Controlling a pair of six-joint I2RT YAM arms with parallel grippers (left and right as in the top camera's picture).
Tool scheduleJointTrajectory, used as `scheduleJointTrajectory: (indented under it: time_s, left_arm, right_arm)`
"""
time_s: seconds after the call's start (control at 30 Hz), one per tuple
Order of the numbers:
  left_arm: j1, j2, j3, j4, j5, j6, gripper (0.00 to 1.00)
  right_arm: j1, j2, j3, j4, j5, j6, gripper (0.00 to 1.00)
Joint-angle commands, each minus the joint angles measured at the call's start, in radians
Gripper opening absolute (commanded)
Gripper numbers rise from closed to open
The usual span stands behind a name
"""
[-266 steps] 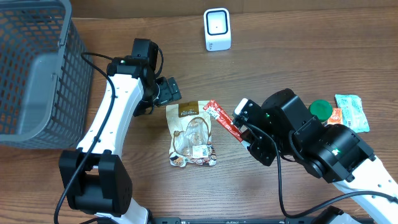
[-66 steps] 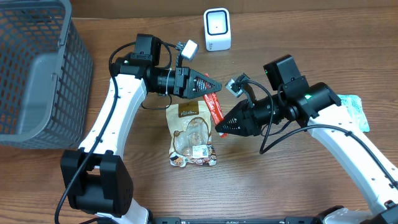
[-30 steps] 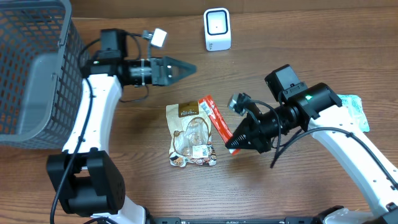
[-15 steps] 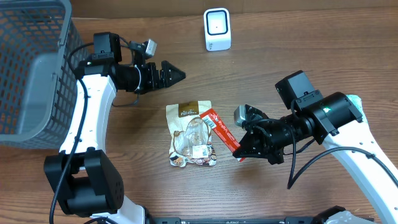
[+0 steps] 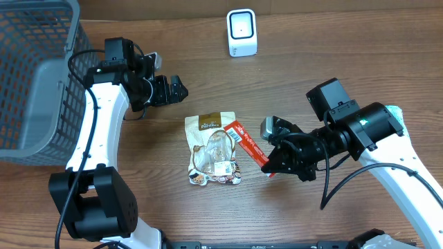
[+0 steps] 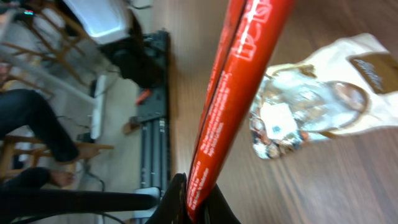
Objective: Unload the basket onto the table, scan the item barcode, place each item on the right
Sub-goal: 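Raise the red stick barcode up to the white scanner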
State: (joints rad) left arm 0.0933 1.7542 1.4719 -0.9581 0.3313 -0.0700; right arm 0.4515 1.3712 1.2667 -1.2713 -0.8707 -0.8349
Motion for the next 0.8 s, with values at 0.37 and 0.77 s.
scheduleJointTrajectory:
  time_s: [0.37, 0.77]
  left_arm:
    - [-0.002, -0.023, 0.016, -0.003, -0.050, -0.009, 1.00]
    - [-0.002, -0.023, 0.016, -0.003, -0.051, -0.009, 1.00]
  right_arm:
    - [-0.004, 0.029, 0.124, 0.228, 0.480, 0.443, 0.03]
    - [-0.004, 0.362, 0.496, 0.215, 0.736, 0.348, 0.04]
